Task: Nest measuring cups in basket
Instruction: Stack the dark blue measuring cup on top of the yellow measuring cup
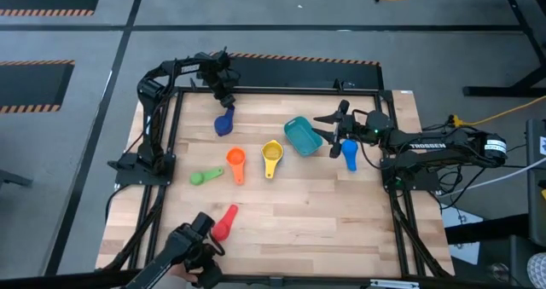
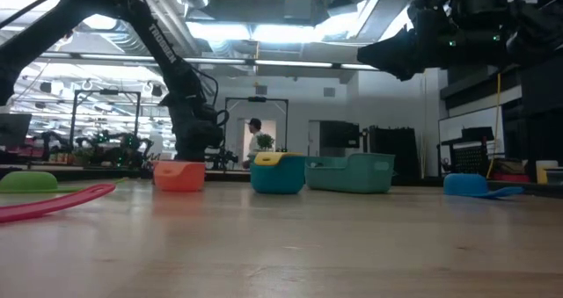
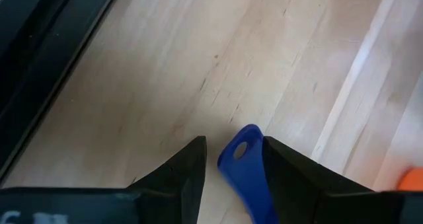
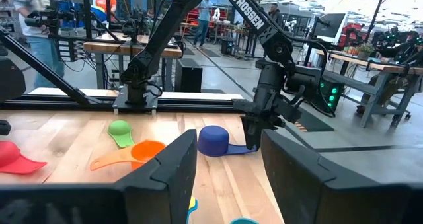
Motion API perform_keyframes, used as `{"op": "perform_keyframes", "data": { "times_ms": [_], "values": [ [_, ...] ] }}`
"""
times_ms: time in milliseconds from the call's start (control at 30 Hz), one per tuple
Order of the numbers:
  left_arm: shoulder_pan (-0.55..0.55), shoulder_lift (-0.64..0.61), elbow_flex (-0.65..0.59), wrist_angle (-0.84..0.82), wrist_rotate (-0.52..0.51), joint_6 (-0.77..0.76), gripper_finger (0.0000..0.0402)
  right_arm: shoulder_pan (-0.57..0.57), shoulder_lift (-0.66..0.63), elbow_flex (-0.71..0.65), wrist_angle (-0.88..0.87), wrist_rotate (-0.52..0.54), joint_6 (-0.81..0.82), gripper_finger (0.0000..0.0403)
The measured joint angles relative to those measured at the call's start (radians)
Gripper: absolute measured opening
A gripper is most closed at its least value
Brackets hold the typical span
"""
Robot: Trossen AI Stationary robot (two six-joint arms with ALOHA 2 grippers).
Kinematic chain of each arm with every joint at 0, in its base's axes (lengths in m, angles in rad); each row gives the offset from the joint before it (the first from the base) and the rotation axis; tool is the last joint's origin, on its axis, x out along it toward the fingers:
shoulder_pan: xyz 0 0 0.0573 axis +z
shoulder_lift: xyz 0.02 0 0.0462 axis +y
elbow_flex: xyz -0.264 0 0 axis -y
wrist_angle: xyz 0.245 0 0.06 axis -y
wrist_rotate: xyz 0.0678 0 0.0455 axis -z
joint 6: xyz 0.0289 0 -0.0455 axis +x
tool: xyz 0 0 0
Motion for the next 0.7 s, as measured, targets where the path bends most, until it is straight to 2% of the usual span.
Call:
{"op": "perform_keyframes", "data": {
  "times_ms": [233,700],
  "values": [
    [0.0,0.001,-0.003,0.0,0.0,0.0,0.013,0.0,0.0,0.0,-0.012,0.0,0.001,0.0174],
    [-0.001,0.009,-0.008,-0.007,0.061,0.024,0.0059,0.0,0.0,0.0,-0.048,0.0,0.002,0.0174]
  ]
}}
